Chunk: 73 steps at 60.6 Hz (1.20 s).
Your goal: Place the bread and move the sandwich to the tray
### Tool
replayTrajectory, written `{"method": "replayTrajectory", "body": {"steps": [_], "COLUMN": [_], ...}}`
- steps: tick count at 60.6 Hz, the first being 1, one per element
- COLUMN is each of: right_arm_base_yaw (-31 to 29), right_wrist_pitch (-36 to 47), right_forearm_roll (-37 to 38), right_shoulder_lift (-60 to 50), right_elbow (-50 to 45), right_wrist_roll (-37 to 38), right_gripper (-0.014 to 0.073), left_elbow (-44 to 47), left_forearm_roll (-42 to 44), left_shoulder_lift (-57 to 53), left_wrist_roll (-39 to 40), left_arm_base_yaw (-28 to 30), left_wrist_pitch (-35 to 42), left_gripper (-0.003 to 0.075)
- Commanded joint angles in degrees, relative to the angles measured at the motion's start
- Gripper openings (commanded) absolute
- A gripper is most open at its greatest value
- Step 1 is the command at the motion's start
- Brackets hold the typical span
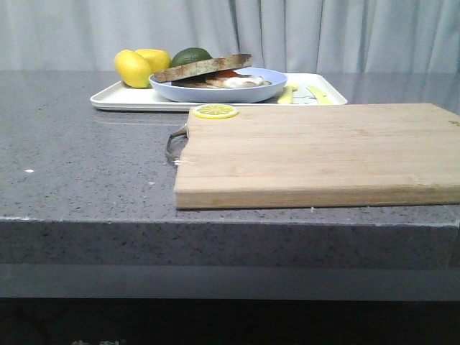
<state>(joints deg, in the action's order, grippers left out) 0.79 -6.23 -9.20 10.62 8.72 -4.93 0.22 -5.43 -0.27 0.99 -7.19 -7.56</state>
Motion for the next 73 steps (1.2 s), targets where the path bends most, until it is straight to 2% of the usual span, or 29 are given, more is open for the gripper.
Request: {"method": "replayTrajectory", "body": {"steps": [1,16,28,73], "right_arm_base_yaw": [-0.02,-0.02,-0.02,-0.02], "right_wrist_pitch": [2.85,-8.0,-6.43,-7.65], "right_forearm_roll": [0.54,0.14,0.09,0.09], "right_shoulder_lift": [-3.29,-12.32,-12.19,-12.19], "right_elbow": [-1.7,-7.14,-10.27,-10.13], "right_wrist_roll": [-0.92,-0.92,-0.92,-0.92], "right_gripper": [-0.006,-0.006,-0.006,-0.006], "left_elbow": [0.04,0.04,0.04,0.04], "left_forearm_roll": [-0.1,-0.1,-0.1,-0.1], "left_shoulder_lift": [-1.27,-1.27,-1.27,-1.23], "left_wrist_roll": [-0.03,-0.03,-0.03,-0.03], "left_arm_base_yaw": [-0.31,-0.31,-0.31,-0.31], "left_wrist_pitch": [5.17,5.17,5.17,5.17], "left_gripper": [-0.002,-0.002,-0.002,-0.002]}}
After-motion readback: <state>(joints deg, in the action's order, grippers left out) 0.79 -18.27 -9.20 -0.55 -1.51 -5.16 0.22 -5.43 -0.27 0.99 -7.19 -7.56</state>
